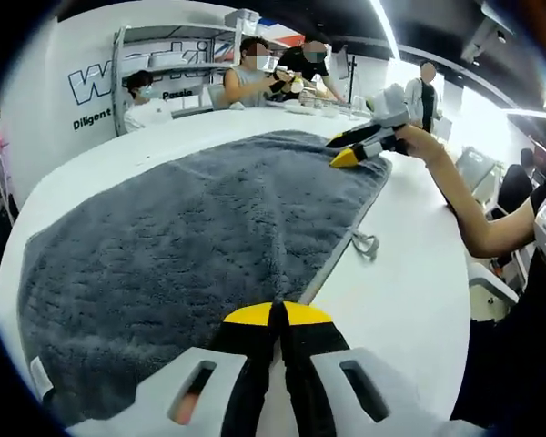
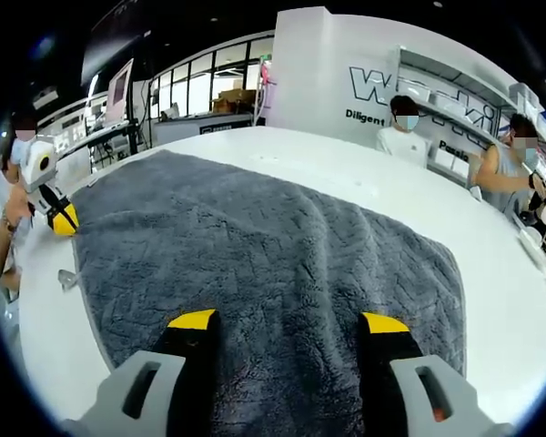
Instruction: Open the folded towel by lifting each exposed corner and separating the folded layers until the towel lies flat within the target outline without major curled edges
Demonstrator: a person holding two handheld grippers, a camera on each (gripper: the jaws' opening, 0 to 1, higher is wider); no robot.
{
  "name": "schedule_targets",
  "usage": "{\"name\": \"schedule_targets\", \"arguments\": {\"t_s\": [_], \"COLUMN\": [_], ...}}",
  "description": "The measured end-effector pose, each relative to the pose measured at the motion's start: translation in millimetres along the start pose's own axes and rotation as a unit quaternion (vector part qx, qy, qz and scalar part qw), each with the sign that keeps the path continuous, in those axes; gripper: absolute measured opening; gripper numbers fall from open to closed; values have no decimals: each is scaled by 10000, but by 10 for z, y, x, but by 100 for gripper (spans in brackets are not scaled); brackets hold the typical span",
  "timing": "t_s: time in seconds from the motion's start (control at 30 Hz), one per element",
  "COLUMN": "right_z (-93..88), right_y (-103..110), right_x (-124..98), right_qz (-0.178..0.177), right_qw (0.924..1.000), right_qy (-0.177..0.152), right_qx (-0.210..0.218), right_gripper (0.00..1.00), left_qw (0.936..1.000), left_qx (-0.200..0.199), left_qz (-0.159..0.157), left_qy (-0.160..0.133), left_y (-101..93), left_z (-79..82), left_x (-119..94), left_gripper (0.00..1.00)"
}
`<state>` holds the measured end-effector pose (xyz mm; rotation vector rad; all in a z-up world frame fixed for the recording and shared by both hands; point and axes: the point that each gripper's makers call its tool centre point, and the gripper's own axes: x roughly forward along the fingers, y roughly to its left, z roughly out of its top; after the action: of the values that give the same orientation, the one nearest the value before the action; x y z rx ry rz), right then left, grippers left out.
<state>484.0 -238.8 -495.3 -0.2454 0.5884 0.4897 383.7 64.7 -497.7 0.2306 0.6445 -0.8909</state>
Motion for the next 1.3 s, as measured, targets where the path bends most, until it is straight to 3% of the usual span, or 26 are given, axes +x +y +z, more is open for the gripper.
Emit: {"name": "schedule_targets", "arguments": {"t_s": [0.17,0.27,0.4,0.5,0.53,0.6,0.77,1.03,1.17,1.3], "right_z": [3,13,37,51,51,50,32,56,70,86], "right_y": [5,15,37,61,68,72,70,105,112,102], "right_x": [2,-3,-6,0,4,14,22,66,90,82], "right_qz": [19,36,112,167,183,195,153,190,226,187], "right_qw": [10000,10000,9999,9998,9998,9998,9999,9996,9995,9995], "right_qy": [9,-8,-79,-109,-107,-99,-56,-83,-109,-159], "right_qx": [-9,-36,15,17,16,10,-48,-202,-204,-209], "right_gripper": [62,62,62,62,62,62,63,63,63,66], "left_qw": [10000,9997,9939,9822,9807,9826,9800,9828,9825,9836], "left_qx": [-57,-194,-576,-969,-916,-660,-789,-710,-686,-478], "left_qz": [-48,-57,-285,-181,-69,90,113,280,181,144], "left_qy": [-17,-132,-894,-1599,-1728,-1732,-1823,-1684,-1722,-1735], "left_y": [-25,-22,-52,129,217,329,493,621,596,582], "left_z": [-15,48,393,723,801,905,1084,994,937,940], "left_x": [-20,-14,-35,-56,-47,3,141,345,381,350], "left_gripper": [3,9,19,35,38,41,60,74,88,89]}}
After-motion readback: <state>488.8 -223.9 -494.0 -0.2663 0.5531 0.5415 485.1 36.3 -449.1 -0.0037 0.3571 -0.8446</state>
